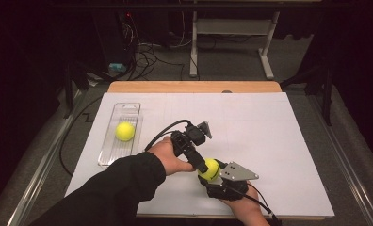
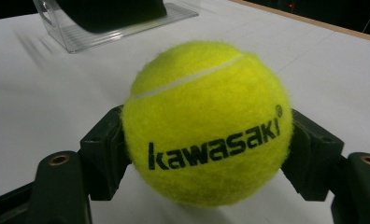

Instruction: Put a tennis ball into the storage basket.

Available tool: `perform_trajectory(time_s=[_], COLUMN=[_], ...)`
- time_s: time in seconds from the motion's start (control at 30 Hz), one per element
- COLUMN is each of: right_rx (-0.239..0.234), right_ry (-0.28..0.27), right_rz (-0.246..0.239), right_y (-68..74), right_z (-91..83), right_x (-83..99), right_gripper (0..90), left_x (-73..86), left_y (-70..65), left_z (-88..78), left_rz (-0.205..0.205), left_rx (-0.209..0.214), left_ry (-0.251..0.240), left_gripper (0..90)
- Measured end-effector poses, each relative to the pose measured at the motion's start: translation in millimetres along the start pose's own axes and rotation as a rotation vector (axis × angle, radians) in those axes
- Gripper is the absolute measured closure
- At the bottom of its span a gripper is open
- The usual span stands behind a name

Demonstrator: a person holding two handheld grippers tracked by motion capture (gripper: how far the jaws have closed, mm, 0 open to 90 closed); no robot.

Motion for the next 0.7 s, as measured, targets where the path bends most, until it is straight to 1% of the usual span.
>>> perform_trajectory(time_s=[0.03, 0.07, 0.1, 0.17, 0.2, 0.23, 0.3, 0.33, 0.4, 0.43, 0.47, 0.53, 0.6, 0.63, 0.7], right_rx=[-0.001, -0.008, -0.009, -0.003, -0.012, -0.013, -0.008, -0.005, -0.013, -0.012, -0.01, -0.012, -0.013, -0.011, -0.013], right_ry=[0.0, -0.002, -0.002, -0.018, -0.014, -0.02, -0.025, -0.024, -0.032, -0.034, -0.04, -0.04, -0.044, -0.045, -0.045], right_rz=[0.006, -0.008, 0.003, 0.005, 0.017, 0.006, 0.013, 0.008, 0.0, 0.016, 0.013, 0.005, 0.002, 0.002, 0.011], right_y=[0.7, 0.1, 0.9, 0.4, 1.3, 0.8, 1.8, 1.6, 1.5, 2.4, 2.0, 1.5, 1.4, 1.4, 1.7], right_z=[0.0, -0.2, -0.5, -0.1, -0.9, -0.9, -1.3, -1.8, -2.2, -2.6, -2.6, -3.2, -3.2, -3.3, -3.9], right_x=[-0.1, -0.7, -1.1, -2.3, -2.7, -3.4, -4.2, -4.4, -5.3, -5.6, -6.3, -6.4, -6.8, -6.9, -7.2], right_gripper=[27.1, 27.1, 27.1, 27.1, 27.1, 27.1, 27.1, 27.1, 27.1, 27.1, 27.1, 27.1, 27.0, 27.0, 27.0], left_x=[-0.9, -1.6, -2.4, -3.9, -4.6, -5.2, -5.9, -6.4, -6.9, -7.2, -7.3, -7.7, -7.8, -8.1, -8.5], left_y=[-1.5, -2.8, -4.0, -5.8, -6.5, -7.2, -8.5, -9.7, -11.2, -11.9, -12.4, -13.9, -14.4, -15.0, -15.1], left_z=[1.7, 3.3, 5.1, 8.8, 10.5, 12.6, 16.3, 19.0, 22.8, 24.5, 25.8, 28.8, 30.6, 31.7, 32.4], left_rz=[0.002, 0.003, 0.003, -0.004, -0.006, -0.008, -0.006, -0.008, -0.01, -0.01, -0.008, -0.013, -0.008, -0.015, -0.01], left_rx=[0.002, 0.006, 0.014, 0.024, 0.031, 0.037, 0.044, 0.047, 0.054, 0.058, 0.061, 0.071, 0.079, 0.081, 0.094], left_ry=[0.004, 0.009, 0.011, 0.013, 0.016, 0.014, 0.021, 0.026, 0.03, 0.031, 0.037, 0.034, 0.04, 0.037, 0.039], left_gripper=[0.6, 0.6, 0.6, 0.6, 0.6, 0.7, 0.8, 0.8, 1.6, 2.1, 2.7, 4.8, 8.0, 9.5, 13.8])
Point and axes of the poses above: each handheld gripper's, and its own axes: z roughly forward along the jaws, x roughly out of its underside, y roughly to its left, the point moved 5 cm from there along z, roughly forward along the jaws, and after that the axes turned 5 degrees about -y, right-handed, at the moved point
